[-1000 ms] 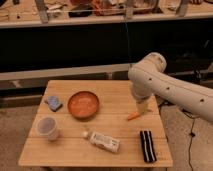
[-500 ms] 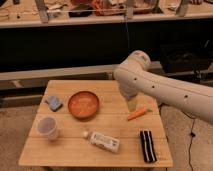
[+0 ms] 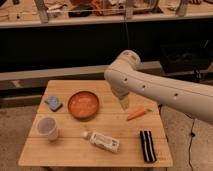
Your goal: Place the ceramic cup in the ceramic bowl
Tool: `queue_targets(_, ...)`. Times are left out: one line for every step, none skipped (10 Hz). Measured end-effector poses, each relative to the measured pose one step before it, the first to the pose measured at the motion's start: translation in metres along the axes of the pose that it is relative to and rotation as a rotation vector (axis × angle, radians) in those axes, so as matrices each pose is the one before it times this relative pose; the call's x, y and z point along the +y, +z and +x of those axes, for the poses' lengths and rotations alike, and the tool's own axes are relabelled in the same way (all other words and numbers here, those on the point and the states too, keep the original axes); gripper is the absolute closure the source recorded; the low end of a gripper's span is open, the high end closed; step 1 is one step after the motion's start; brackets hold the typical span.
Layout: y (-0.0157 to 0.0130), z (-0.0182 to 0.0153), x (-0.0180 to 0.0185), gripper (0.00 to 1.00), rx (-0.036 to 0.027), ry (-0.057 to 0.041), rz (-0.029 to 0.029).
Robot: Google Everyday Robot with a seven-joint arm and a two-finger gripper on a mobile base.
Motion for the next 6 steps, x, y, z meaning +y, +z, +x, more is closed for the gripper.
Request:
queue_targets(0.00014,-0.00549,-0.00524,0.20,-0.00487,-0.01401,0.00791)
queue_targets(0.00034,-0.00278,-0.00355,0.20,-0.00462,-0.02347,0.00988)
queue_targets(0.00160,-0.00246,-0.00212,0.20,-0.00287,-0.02274,0.01098)
queue_targets(0.00092,-0.00577,-0.00385,0.20,-0.00325,-0.01659,0.00721)
queue_targets(0.00053,-0.00836,-0.00489,0.20,-0.00395,-0.01829,0.00653)
queue_targets(0.00181,-0.01637,-0.01160,0.20,-0.01415,-0.03454,0.01196)
